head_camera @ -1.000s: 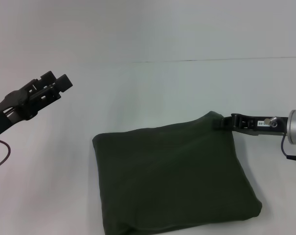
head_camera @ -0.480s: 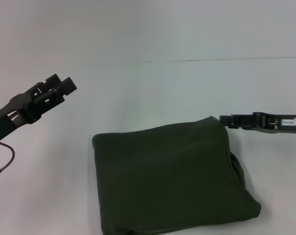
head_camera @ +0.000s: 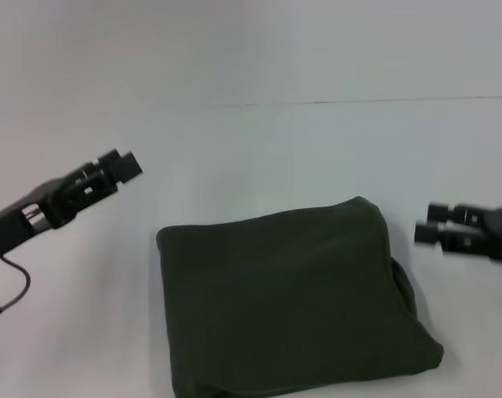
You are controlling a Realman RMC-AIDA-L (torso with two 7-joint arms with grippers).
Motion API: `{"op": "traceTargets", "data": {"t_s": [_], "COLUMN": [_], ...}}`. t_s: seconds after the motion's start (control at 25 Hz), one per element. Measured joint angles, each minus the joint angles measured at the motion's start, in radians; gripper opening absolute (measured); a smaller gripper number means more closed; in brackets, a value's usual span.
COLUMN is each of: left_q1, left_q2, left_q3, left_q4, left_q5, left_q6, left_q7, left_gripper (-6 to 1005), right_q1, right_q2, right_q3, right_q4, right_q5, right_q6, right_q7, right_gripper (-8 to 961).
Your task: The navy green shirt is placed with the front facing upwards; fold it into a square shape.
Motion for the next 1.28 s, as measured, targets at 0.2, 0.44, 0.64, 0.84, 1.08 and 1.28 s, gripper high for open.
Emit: {"op": "traceTargets", "data": {"t_s": [0.2, 0.44, 0.64, 0.84, 1.08, 1.28], "left_q1": [0.001, -0.005, -0.010, -0.011, -0.012, -0.012], "left_q2": [0.002, 0.000, -0.003, -0.008, -0.010, -0.015], "left_q3": [0.001, 0.003, 0.007, 0.007, 0.006, 0.006], "left_q4": [0.000, -0.006, -0.005, -0.006, -0.015, -0.017], "left_q5": [0.037, 0.038, 0.039, 0.037, 0.034, 0.032], "left_q6": [-0.002, -0.038, -0.058, -0.059, -0.057, -0.056], "left_q7": [-0.020, -0.018, -0.010, -0.007, -0.004, 0.006], "left_gripper": [921, 922, 922, 922, 921, 921], "right_q1": [-0.038, -0.068, -0.038, 0.061, 0.113, 0.125], "right_q2": [-0.021, 0.008, 0.122, 0.138, 0.143, 0.143], "right_q3": [0.004, 0.017, 0.044, 0.024, 0.010, -0.030], "right_q4": [-0.004, 0.005, 0.001, 0.142, 0.222, 0.254], "right_q5": [-0.089, -0.123, -0.118, -0.119, -0.119, -0.120], "right_q6": [-0.119, -0.209, -0.129, 0.018, 0.152, 0.239], "right_q7": [0.011, -0.164, -0.416, -0.549, -0.641, -0.652], "right_gripper": [907, 928, 926, 925, 925, 925]}}
